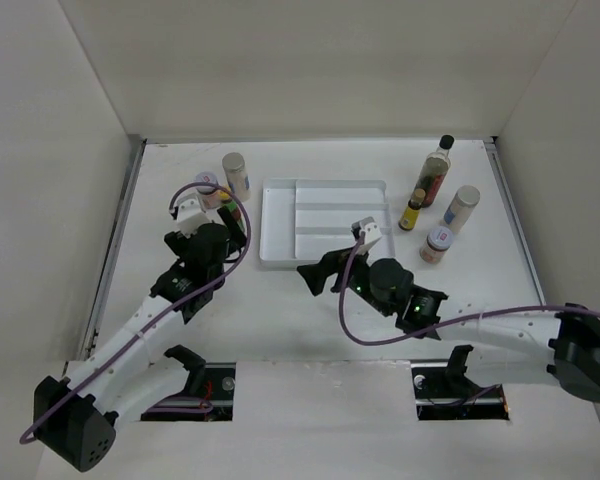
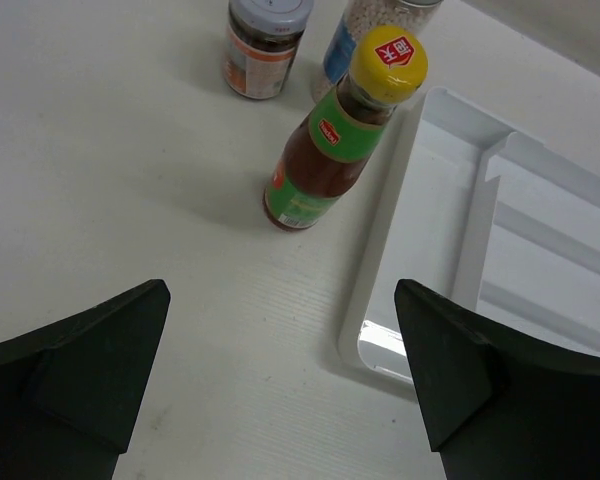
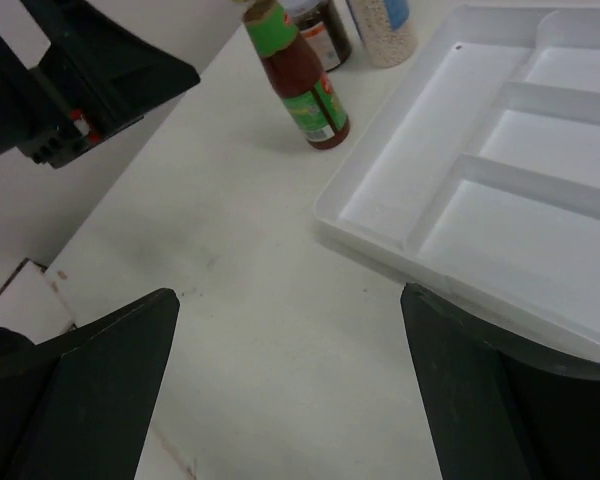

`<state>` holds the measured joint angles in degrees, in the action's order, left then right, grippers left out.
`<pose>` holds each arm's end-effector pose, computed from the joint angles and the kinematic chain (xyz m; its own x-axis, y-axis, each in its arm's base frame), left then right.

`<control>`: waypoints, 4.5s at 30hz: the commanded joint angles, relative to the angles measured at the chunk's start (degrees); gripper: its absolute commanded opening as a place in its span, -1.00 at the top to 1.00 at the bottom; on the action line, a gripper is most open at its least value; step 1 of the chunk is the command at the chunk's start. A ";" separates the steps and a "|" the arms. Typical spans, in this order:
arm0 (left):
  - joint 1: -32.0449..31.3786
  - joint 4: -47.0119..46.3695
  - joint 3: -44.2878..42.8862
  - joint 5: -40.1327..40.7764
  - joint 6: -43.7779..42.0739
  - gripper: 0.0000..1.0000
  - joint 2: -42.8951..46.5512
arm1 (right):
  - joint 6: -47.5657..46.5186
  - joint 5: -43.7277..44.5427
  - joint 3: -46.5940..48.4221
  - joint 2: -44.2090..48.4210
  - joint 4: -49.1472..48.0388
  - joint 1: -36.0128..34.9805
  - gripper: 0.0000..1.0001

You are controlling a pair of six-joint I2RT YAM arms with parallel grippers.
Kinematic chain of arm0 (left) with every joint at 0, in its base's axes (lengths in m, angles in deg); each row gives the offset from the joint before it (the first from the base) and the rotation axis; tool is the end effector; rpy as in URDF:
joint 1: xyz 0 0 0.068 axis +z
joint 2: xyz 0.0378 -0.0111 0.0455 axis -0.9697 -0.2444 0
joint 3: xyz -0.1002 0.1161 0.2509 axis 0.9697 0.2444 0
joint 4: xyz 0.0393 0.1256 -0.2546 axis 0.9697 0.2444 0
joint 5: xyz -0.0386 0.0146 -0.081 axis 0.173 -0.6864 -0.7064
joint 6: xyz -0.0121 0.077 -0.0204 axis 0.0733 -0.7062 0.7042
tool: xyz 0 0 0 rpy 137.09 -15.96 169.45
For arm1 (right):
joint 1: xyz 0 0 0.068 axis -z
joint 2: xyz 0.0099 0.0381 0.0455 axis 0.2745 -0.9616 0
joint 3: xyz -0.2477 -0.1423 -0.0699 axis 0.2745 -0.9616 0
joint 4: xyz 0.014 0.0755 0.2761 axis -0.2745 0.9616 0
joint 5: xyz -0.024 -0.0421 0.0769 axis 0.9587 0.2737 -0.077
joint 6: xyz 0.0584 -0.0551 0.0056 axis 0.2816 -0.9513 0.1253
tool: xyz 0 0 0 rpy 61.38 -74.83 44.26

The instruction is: Organize the condiment bottles

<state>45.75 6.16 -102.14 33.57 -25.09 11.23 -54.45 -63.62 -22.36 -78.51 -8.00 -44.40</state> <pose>0.2195 -0.0760 0.2714 -0.2661 -0.3748 -0.8881 -0.3177 0.9039 -0.2863 0.1682 0.2489 0.2679 -0.3516 0.2377 -0.9055 -0.5617 0.7202 0.4072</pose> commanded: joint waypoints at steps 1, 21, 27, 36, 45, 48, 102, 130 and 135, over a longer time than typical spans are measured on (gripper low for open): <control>0.97 0.16 -4.20 0.42 -1.86 -1.00 -0.58 | -0.68 -0.08 -2.68 -3.92 -10.37 -1.14 -1.00; 1.41 -16.20 -13.25 2.10 -21.20 0.00 -10.06 | -0.07 -6.94 -3.65 -10.44 -15.67 -2.81 -0.04; 3.96 -16.28 -17.12 -0.55 -21.02 -0.59 -18.15 | -0.24 -6.94 -3.57 -10.52 -15.14 -2.72 -0.33; 6.07 -17.68 -18.97 -2.39 -19.62 -0.49 -26.15 | 0.02 -6.94 -3.57 -10.70 -14.70 -2.11 -0.36; 8.35 -22.43 -18.71 -4.24 -18.74 -0.22 -30.55 | -0.33 -6.94 -3.57 -10.96 -14.79 -1.76 -0.36; 8.62 -22.96 -19.59 -4.86 -18.82 0.02 -31.78 | -0.16 -7.20 -3.30 -11.93 -14.61 -1.67 -0.35; 2.64 -31.04 -45.96 -8.11 -20.76 0.41 -56.31 | 3.63 -4.31 -7.08 -7.19 -14.79 5.89 -0.52; 8.09 -23.94 -36.55 -6.79 -15.84 -0.70 -43.56 | 3.71 -4.21 -7.43 -6.22 -14.70 5.89 -0.59; 10.72 -19.98 -39.09 -8.37 -15.22 -0.70 -46.01 | 3.18 -3.78 -7.17 -6.39 -14.70 5.80 -0.60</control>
<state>55.52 -15.58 -139.15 26.45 -41.70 -34.23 -51.24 -68.52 -30.14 -85.74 -19.95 -38.83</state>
